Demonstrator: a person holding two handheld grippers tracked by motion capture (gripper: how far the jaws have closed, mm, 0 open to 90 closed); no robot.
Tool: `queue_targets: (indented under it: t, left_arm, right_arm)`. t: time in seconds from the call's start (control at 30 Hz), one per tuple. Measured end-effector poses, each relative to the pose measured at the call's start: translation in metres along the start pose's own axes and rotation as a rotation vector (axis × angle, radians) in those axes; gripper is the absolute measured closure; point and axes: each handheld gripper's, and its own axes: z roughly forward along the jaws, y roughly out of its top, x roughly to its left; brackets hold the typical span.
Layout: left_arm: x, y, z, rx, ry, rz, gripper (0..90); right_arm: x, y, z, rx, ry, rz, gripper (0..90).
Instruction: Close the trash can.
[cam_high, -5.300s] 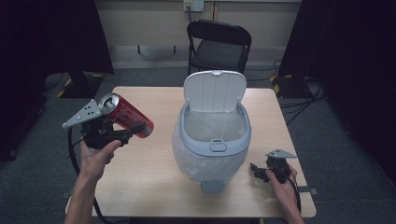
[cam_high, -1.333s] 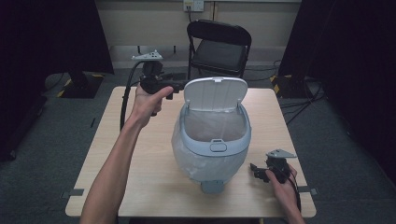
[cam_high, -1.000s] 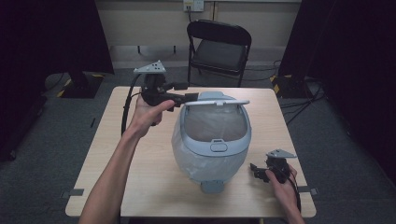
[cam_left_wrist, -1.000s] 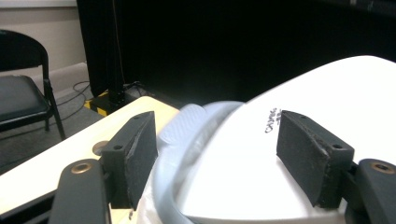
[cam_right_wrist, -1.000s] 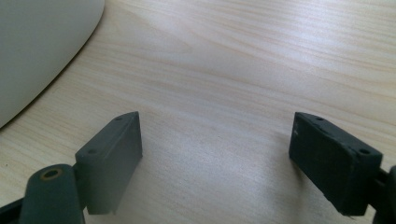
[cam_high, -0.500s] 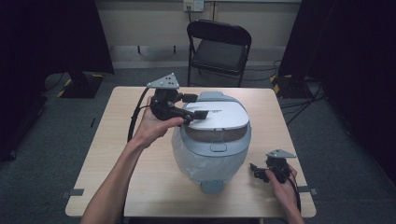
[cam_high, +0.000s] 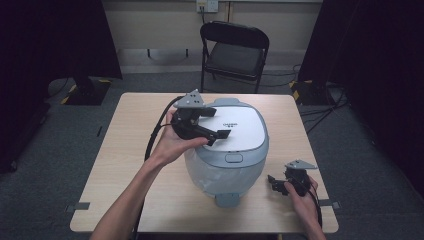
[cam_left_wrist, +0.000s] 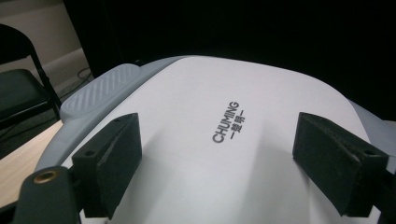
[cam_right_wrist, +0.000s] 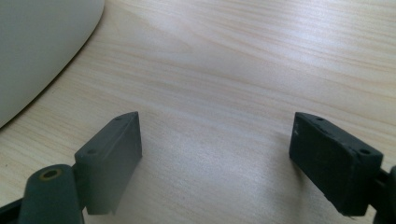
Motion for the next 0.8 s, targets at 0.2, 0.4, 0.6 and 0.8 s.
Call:
queue_targets:
  t: [0.2,0.4,0.6,0.8]
  left_arm:
    - [-0.009,0.004,0.003,0.032,-0.029,0.037,15.2]
    - [-0.01,-0.001,0.003,-0.007,-0.024,0.034,15.3]
    - [-0.016,0.002,0.002,0.034,-0.032,0.087,17.5]
    - [-0.019,0.003,0.004,0.033,-0.022,0.084,17.4]
  right_arm:
    - [0.0,0.0,0.0,-0.001,-0.005,0.0,15.8]
    - [0.001,0.0,0.0,-0.001,-0.004,0.002,15.7]
    - [0.001,0.0,0.0,0.0,-0.005,0.003,15.4]
    - [0.001,0.0,0.0,0.0,-0.005,0.003,15.4]
